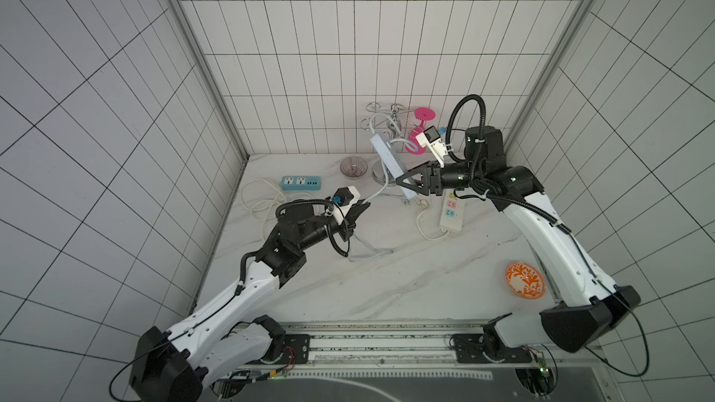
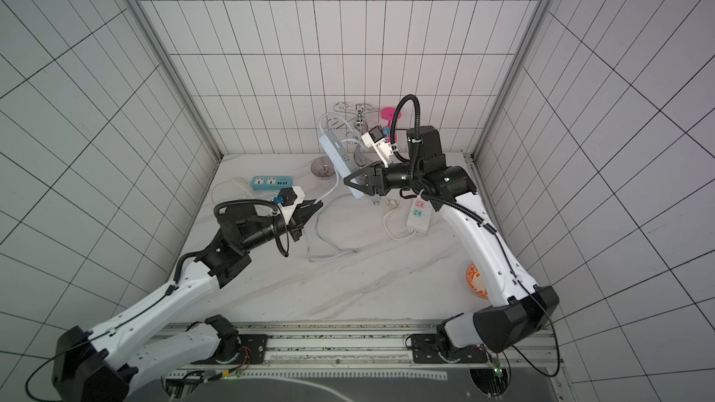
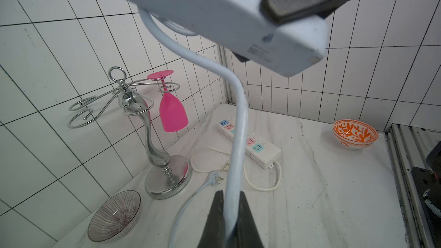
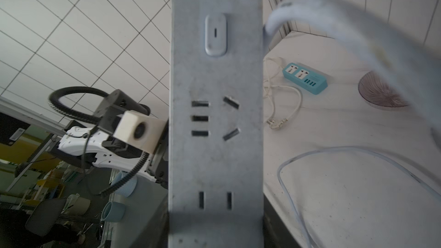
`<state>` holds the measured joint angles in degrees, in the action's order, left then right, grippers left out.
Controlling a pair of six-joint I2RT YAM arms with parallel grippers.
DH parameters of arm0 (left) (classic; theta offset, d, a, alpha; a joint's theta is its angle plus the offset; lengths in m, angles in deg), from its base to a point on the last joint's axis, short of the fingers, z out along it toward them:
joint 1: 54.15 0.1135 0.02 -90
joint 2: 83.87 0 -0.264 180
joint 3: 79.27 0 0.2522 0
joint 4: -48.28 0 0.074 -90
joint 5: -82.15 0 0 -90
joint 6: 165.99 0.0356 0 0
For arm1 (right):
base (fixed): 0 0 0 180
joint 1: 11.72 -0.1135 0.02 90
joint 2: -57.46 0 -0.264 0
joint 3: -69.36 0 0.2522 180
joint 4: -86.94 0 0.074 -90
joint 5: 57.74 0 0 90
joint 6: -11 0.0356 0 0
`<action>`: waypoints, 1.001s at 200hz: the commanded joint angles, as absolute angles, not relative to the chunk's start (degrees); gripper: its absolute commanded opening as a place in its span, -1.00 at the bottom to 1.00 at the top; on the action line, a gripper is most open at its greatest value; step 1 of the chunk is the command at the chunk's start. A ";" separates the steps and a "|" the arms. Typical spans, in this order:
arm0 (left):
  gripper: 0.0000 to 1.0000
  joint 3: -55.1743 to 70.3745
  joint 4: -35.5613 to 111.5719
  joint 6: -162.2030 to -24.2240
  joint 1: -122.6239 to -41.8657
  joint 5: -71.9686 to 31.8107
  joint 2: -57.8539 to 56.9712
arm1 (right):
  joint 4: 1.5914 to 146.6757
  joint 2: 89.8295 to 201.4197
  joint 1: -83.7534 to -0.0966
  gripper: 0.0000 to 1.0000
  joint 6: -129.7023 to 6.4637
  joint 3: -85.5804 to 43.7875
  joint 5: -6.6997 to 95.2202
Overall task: Wrap the cord around the power strip
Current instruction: Wrap the power cord around the power strip.
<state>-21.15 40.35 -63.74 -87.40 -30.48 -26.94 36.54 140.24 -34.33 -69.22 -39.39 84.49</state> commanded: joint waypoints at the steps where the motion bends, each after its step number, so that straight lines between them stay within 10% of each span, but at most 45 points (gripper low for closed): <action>1: -1.00 -19.00 29.80 -59.40 -87.10 -31.02 -28.79 | 33.93 142.21 -33.78 -1.00 -73.31 -49.54 77.35; 130: -1.00 -21.83 12.07 -53.57 -87.13 -25.08 -50.90 | 23.24 164.09 -34.61 -1.00 -78.61 -79.28 57.01; 200: -1.00 -14.40 17.70 -46.19 -87.00 -18.75 -46.30 | 25.81 157.66 -48.14 -1.00 -96.85 -56.65 30.27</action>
